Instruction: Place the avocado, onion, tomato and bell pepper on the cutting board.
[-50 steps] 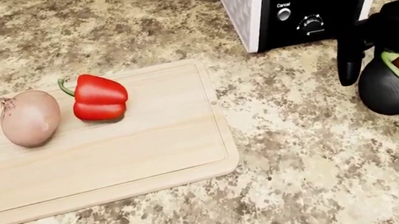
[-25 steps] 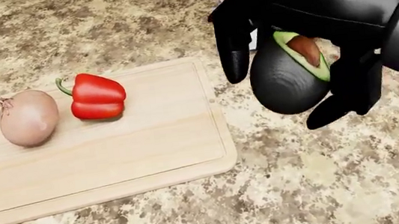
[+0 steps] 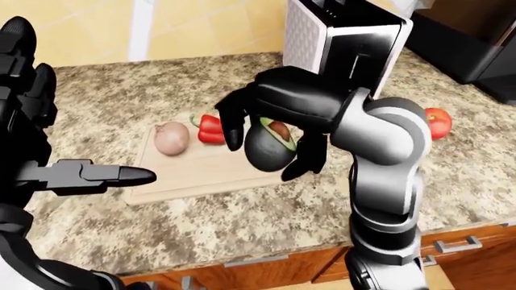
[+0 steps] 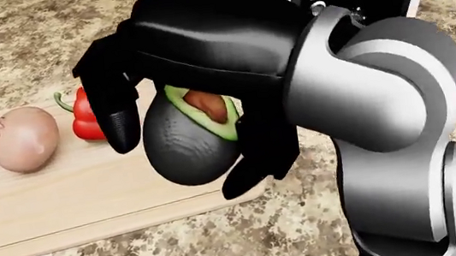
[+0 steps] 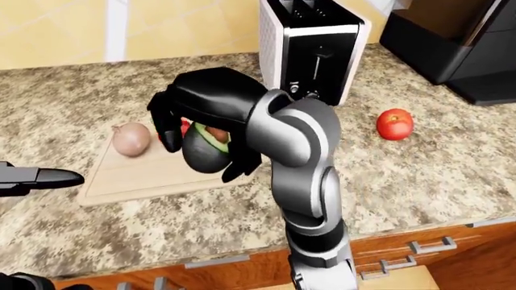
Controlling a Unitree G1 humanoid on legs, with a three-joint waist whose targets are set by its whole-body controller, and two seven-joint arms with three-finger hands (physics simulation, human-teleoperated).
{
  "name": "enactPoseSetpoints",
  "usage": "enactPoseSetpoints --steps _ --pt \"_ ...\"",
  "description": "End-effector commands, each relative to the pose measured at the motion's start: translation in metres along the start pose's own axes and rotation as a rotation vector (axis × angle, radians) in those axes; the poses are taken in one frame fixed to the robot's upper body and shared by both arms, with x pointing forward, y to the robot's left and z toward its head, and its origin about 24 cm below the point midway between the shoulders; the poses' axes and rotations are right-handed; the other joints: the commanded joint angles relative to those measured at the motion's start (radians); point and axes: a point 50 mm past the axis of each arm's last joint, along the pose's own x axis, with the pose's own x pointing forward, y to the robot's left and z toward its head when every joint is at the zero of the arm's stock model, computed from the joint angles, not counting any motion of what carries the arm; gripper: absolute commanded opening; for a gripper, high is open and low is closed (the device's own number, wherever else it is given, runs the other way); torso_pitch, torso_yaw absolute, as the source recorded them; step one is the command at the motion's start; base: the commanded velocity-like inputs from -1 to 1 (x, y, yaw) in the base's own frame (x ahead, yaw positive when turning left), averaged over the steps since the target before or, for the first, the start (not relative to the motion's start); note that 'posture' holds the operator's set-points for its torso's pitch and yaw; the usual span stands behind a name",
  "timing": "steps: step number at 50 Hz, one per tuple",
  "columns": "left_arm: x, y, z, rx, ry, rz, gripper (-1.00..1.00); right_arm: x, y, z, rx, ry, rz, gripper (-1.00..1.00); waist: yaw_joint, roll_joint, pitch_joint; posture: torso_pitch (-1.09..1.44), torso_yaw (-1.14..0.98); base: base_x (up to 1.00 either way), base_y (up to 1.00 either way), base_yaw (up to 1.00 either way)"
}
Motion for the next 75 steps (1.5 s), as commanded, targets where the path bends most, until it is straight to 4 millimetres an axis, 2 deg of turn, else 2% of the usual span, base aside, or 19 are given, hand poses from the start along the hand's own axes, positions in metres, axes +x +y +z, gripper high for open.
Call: enactPoseSetpoints --steps 1,4,7,12,19,24,30,41,46,58,62,71,75 --pt "-0.002 0.004 0.007 0.02 -0.047 0.03 1.0 0.0 -0.007 0.006 -0.03 -0.022 -0.061 -0.78 0.0 0.007 -0.025 0.0 0.0 0.0 0.0 0.0" --pt "-0.002 0.004 0.007 0.022 -0.046 0.032 1.0 0.024 0.0 -0.006 -0.023 -0.039 -0.057 -0.78 -0.002 0.01 -0.025 0.0 0.0 0.0 0.0 0.0" --pt "-0.002 0.004 0.006 0.022 -0.046 0.031 1.0 0.039 0.002 -0.017 -0.018 -0.022 -0.062 -0.78 -0.005 0.012 -0.031 0.0 0.0 0.0 0.0 0.0" --pt "-0.003 0.003 0.005 0.018 -0.044 0.03 1.0 0.054 -0.002 -0.02 -0.007 -0.002 -0.088 -0.78 -0.003 0.013 -0.032 0.0 0.0 0.0 0.0 0.0" --pt "-0.004 0.004 0.002 0.021 -0.04 0.033 1.0 0.066 0.0 -0.024 0.016 0.018 -0.089 -0.79 -0.002 0.012 -0.03 0.0 0.0 0.0 0.0 0.0" --pt "-0.003 0.003 0.002 0.019 -0.039 0.031 1.0 0.075 -0.007 -0.03 0.033 0.033 -0.116 -0.79 -0.001 0.013 -0.032 0.0 0.0 0.0 0.0 0.0" --pt "-0.002 0.002 0.003 0.023 -0.038 0.029 1.0 0.086 -0.01 -0.045 0.028 0.094 -0.121 -0.79 -0.001 0.013 -0.03 0.0 0.0 0.0 0.0 0.0" --pt "-0.001 0.003 0.006 0.029 -0.043 0.026 1.0 0.105 -0.002 -0.07 0.052 0.177 -0.102 -0.78 0.001 0.015 -0.032 0.0 0.0 0.0 0.0 0.0" --pt "-0.002 0.003 0.005 0.029 -0.039 0.024 1.0 0.112 0.005 -0.076 0.052 0.184 -0.073 -0.76 0.002 0.016 -0.033 0.0 0.0 0.0 0.0 0.0" --pt "-0.003 0.004 0.003 0.029 -0.035 0.027 1.0 0.11 0.017 -0.083 0.057 0.221 -0.044 -0.62 0.006 0.012 -0.035 0.0 0.0 0.0 0.0 0.0" --pt "-0.003 0.004 0.004 0.028 -0.036 0.026 1.0 0.109 0.016 -0.084 0.057 0.235 -0.045 -0.53 0.006 0.011 -0.035 0.0 0.0 0.0 0.0 0.0" --pt "-0.003 0.005 0.004 0.032 -0.037 0.027 1.0 0.108 0.019 -0.088 0.058 0.255 -0.046 -0.5 0.007 0.011 -0.035 0.0 0.0 0.0 0.0 0.0" --pt "-0.002 0.004 0.006 0.032 -0.039 0.027 1.0 0.108 0.018 -0.087 0.056 0.255 -0.041 -0.39 0.007 0.011 -0.036 0.0 0.0 0.0 0.0 0.0"
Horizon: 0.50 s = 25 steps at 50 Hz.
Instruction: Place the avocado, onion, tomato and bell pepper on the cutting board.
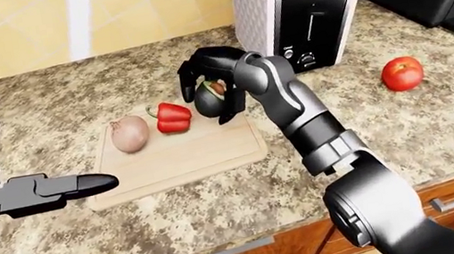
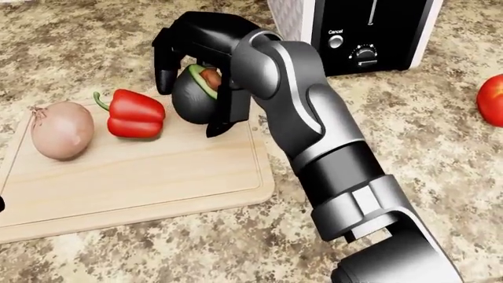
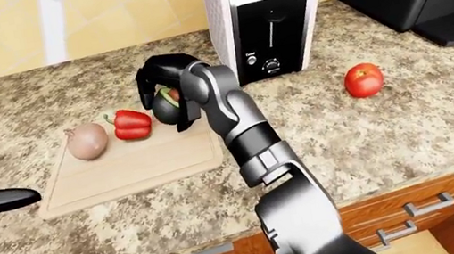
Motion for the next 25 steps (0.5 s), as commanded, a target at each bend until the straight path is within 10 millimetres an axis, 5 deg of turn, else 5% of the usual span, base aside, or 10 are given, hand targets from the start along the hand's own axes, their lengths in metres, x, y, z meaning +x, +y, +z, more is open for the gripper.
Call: enactPoseSetpoints --steps 1,25 --pt "-0.0006 0.002 0.0079 0.021 -0.044 0.021 1.0 -0.0052 -0.0248 0.0154 -0.032 -0.054 -0.091 -0.33 0.0 0.007 -0.029 0.0 0.0 0.0 0.0 0.0" --pt "-0.0001 0.0022 0.0077 0.023 -0.043 0.025 1.0 -0.0083 -0.0171 0.0132 -0.022 -0.059 -0.054 0.18 -0.001 0.007 -0.028 0.0 0.0 0.0 0.0 0.0"
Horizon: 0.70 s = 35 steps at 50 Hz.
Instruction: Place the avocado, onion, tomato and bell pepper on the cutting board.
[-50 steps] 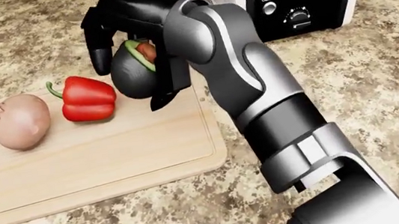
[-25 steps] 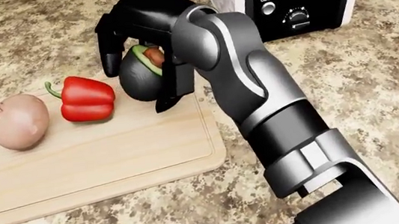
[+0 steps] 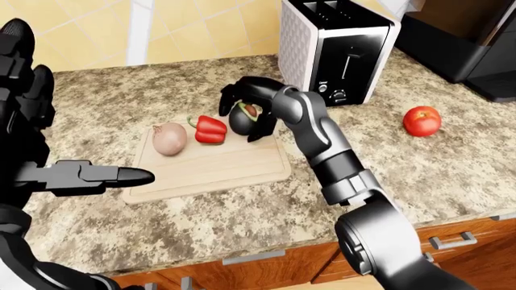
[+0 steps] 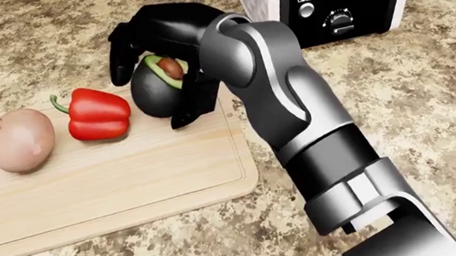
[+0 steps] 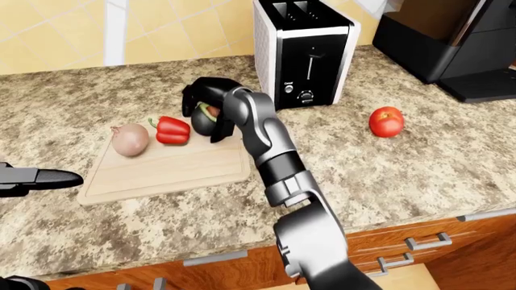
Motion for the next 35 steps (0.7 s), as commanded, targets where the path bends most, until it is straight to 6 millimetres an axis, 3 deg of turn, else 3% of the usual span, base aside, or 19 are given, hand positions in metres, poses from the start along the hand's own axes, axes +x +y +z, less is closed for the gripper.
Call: enactPoseSetpoints --steps 1,18,24,32,35 --pt "-0.002 0.003 0.007 0.023 -0.045 0.026 1.0 -0.005 -0.023 0.014 -0.032 -0.048 -0.086 0.19 0.0 0.007 -0.029 0.0 0.0 0.0 0.0 0.0" --pt "-0.001 0.004 0.01 0.026 -0.051 0.025 1.0 -0.006 -0.023 0.014 -0.03 -0.05 -0.079 0.58 0.0 0.008 -0.029 0.0 0.0 0.0 0.0 0.0" --pt "0.0 0.004 0.012 0.027 -0.054 0.025 1.0 -0.006 -0.026 0.014 -0.029 -0.05 -0.082 0.63 -0.001 0.01 -0.029 0.0 0.0 0.0 0.0 0.0" --pt "-0.001 0.004 0.01 0.024 -0.051 0.027 1.0 -0.026 -0.051 0.018 -0.016 -0.05 -0.155 0.65 0.001 0.008 -0.026 0.0 0.0 0.0 0.0 0.0" --pt "0.0 0.002 0.009 0.021 -0.05 0.025 1.0 -0.039 -0.059 0.021 -0.009 -0.047 -0.181 0.8 0.002 0.005 -0.024 0.0 0.0 0.0 0.0 0.0"
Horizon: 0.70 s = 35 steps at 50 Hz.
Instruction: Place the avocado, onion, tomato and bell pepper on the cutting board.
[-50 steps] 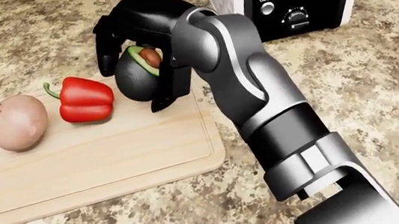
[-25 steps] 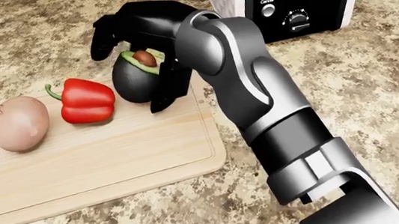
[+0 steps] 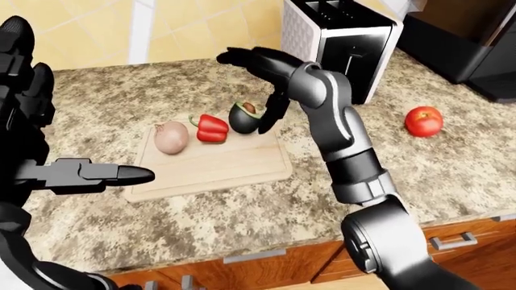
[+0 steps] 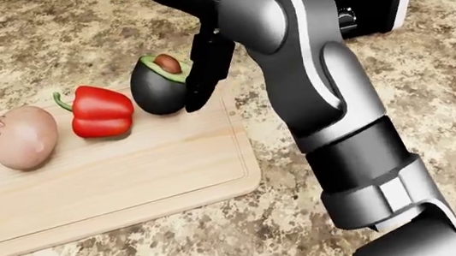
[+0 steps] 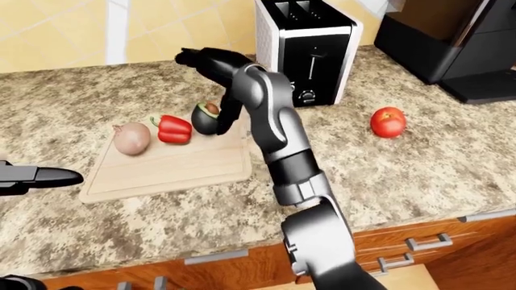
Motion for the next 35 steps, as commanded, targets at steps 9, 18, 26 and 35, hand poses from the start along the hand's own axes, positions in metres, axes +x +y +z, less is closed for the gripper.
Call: enactPoseSetpoints --steps 9,18,26,35 --pt "-0.001 0.003 0.006 0.017 -0.047 0.03 1.0 -0.039 -0.025 0.026 -0.01 -0.041 -0.089 1.0 -0.001 0.005 -0.025 0.0 0.0 0.0 0.0 0.0" --pt "0.001 0.006 0.007 0.005 -0.037 0.04 1.0 -0.094 -0.045 0.025 0.053 -0.004 -0.258 1.0 0.002 0.004 -0.021 0.0 0.0 0.0 0.0 0.0" --pt "0.002 0.006 0.011 0.008 -0.038 0.043 1.0 -0.143 -0.065 0.02 0.088 0.089 -0.417 1.0 0.001 0.002 -0.017 0.0 0.0 0.0 0.0 0.0" --pt "0.004 0.006 0.011 -0.016 -0.039 0.047 1.0 -0.197 -0.085 -0.015 0.157 0.303 -0.642 1.0 0.003 -0.005 -0.014 0.0 0.0 0.0 0.0 0.0"
